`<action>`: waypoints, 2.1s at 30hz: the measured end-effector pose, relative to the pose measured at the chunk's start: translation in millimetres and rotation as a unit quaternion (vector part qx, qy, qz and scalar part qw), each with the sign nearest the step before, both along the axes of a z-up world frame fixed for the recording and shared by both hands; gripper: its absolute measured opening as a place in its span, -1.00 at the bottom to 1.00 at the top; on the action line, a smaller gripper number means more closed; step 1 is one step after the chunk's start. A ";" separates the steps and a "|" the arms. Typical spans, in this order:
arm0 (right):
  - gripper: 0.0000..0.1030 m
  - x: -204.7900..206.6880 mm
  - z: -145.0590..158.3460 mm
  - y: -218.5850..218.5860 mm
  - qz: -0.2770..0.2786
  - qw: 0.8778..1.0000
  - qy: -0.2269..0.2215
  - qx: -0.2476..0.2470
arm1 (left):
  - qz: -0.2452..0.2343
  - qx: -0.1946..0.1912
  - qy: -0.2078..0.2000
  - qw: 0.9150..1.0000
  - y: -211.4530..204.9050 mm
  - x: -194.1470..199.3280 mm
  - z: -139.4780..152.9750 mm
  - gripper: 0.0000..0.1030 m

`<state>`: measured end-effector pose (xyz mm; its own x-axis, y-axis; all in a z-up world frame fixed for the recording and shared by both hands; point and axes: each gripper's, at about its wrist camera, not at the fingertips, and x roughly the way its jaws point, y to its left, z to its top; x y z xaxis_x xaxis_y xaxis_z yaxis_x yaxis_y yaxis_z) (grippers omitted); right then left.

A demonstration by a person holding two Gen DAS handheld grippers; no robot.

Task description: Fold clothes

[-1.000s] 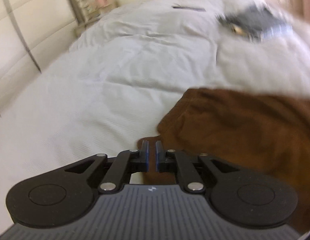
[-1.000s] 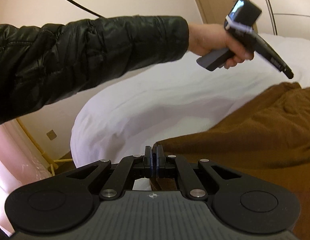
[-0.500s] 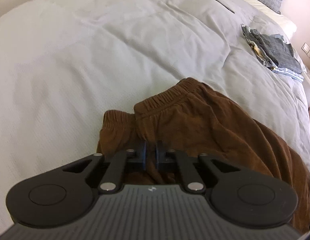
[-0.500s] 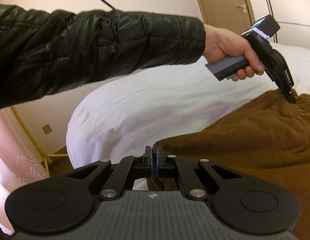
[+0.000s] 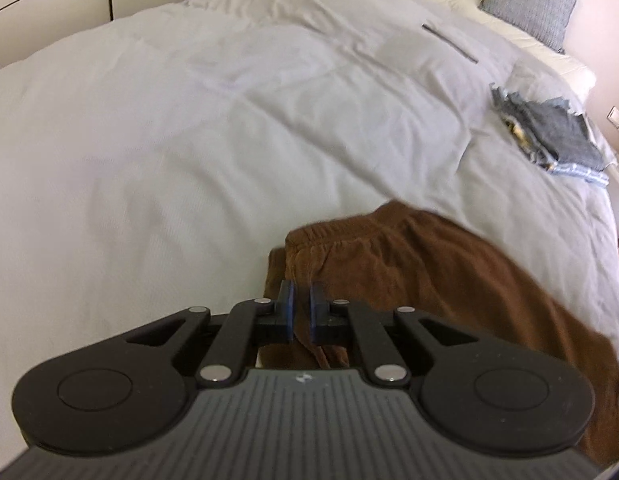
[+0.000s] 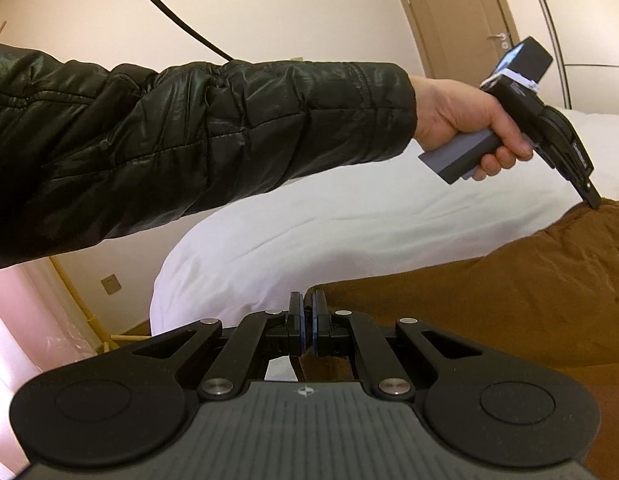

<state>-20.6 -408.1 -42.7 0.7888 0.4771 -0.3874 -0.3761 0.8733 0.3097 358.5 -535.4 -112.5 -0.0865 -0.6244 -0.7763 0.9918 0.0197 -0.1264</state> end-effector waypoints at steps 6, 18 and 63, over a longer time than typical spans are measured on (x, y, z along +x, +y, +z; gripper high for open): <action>-0.92 6.5 -5.6 -3.8 0.015 1.000 0.013 -0.003 | 0.003 -0.002 -0.004 1.000 6.1 5.6 -12.6 -0.91; -0.51 -38.9 -5.6 -8.7 0.020 0.997 0.050 -0.051 | 0.085 -0.021 -0.018 0.996 78.7 -0.1 10.4 -0.74; 0.24 -250.0 -21.1 -120.0 -0.310 0.944 0.097 -0.056 | -0.095 -0.107 -0.253 0.957 220.7 -424.2 -36.2 -0.96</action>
